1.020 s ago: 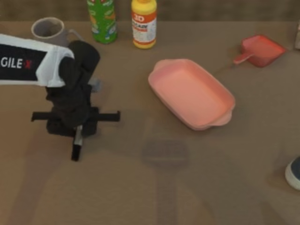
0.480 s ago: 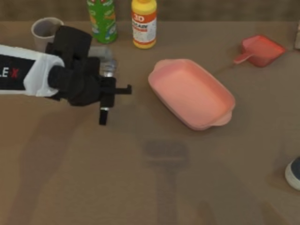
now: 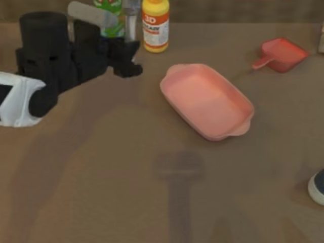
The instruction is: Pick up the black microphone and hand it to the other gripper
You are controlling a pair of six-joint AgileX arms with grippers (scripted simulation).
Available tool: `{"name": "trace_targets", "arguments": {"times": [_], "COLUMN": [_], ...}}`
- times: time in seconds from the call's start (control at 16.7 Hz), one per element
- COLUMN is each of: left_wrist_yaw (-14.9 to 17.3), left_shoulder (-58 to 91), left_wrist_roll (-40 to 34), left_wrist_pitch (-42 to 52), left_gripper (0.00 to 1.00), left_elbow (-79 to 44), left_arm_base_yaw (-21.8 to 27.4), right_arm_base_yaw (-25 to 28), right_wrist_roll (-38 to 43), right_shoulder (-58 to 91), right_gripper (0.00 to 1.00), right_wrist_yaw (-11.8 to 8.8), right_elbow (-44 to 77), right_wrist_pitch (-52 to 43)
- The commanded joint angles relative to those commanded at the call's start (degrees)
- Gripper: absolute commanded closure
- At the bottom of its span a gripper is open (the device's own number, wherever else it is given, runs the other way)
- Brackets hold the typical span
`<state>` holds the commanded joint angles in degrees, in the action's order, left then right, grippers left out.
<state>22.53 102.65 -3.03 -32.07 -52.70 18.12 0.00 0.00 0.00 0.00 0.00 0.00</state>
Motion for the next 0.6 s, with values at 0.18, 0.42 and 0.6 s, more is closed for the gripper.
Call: {"name": "trace_targets", "arguments": {"times": [0.18, 0.42, 0.6], "left_wrist_yaw": [3.85, 6.13, 6.13], "left_shoulder": [-4.0, -6.54, -6.54], "left_wrist_roll": [2.5, 4.05, 4.05], "left_wrist_pitch": [-10.34, -15.74, -15.74], "left_gripper": [1.0, 1.0, 1.0], "left_elbow": [3.16, 4.87, 4.87], "left_arm_base_yaw": [-0.51, -0.8, -0.8], "right_arm_base_yaw": [0.0, 0.0, 0.0], "right_wrist_roll": [0.0, 0.0, 0.0], "right_shoulder": [0.0, 0.0, 0.0], "right_gripper": [0.0, 0.0, 0.0], "right_wrist_yaw": [0.0, 0.0, 0.0], "right_elbow": [0.0, 0.0, 0.0], "right_wrist_pitch": [0.0, 0.0, 0.0]}}
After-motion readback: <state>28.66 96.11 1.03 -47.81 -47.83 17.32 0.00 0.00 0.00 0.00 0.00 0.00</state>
